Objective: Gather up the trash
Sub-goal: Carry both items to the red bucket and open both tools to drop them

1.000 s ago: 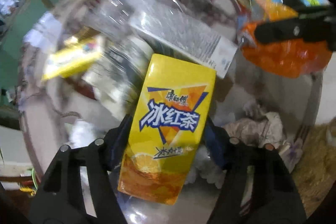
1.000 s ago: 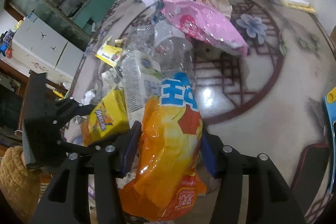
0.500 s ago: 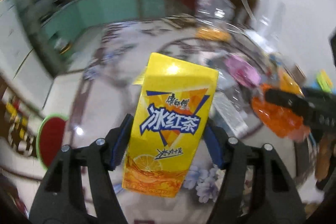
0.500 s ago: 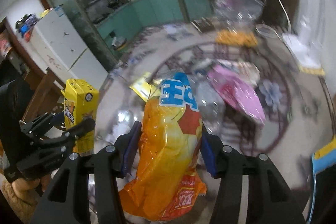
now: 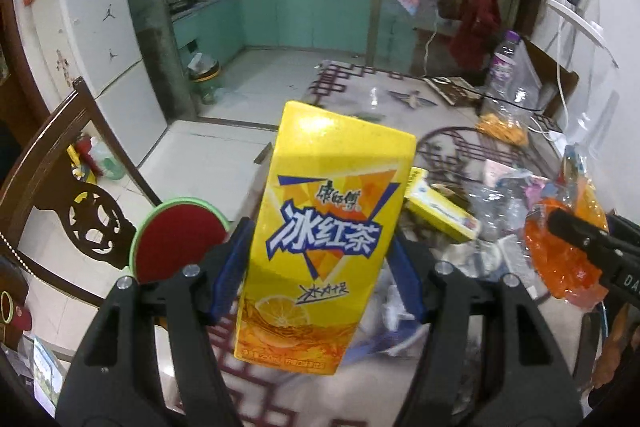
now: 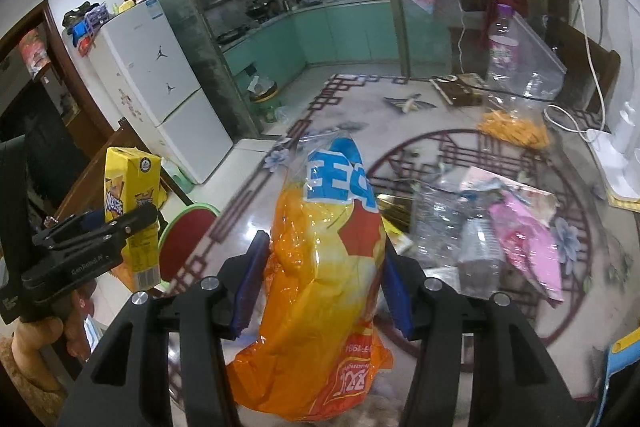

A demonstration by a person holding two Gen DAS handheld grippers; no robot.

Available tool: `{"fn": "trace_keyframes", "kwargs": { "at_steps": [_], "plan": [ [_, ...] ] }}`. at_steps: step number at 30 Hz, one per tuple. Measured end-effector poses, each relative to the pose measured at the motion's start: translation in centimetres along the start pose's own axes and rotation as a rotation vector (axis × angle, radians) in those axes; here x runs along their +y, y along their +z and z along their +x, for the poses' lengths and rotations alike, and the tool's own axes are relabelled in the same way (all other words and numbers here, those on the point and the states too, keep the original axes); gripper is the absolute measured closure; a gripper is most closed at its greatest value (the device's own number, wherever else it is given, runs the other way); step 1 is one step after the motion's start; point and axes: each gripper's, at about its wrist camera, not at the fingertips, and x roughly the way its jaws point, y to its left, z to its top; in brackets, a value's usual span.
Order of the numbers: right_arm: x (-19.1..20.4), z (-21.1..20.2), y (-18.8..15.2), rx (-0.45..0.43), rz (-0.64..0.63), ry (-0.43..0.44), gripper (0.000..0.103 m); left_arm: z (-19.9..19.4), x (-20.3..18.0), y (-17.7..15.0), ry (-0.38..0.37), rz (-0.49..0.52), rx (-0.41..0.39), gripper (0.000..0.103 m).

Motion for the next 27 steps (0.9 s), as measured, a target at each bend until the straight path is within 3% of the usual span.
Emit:
{"fn": "trace_keyframes", "kwargs": {
  "at_steps": [13, 25, 27],
  "plan": [
    [10.0, 7.1, 2.8, 0.040, -0.051, 0.020, 0.050, 4.7, 13.1, 1.5, 0.084, -0.043, 0.052, 0.040],
    [21.8, 23.2, 2.5, 0.256, -0.202, 0.211, 0.049, 9.1, 24.3, -0.8, 0.175, -0.136, 0.172, 0.043],
    [23.0, 25.1, 2.5, 0.284, -0.224, 0.234, 0.043, 9.6, 25.4, -1.0, 0.179, -0.147, 0.184, 0.043]
  ]
}}
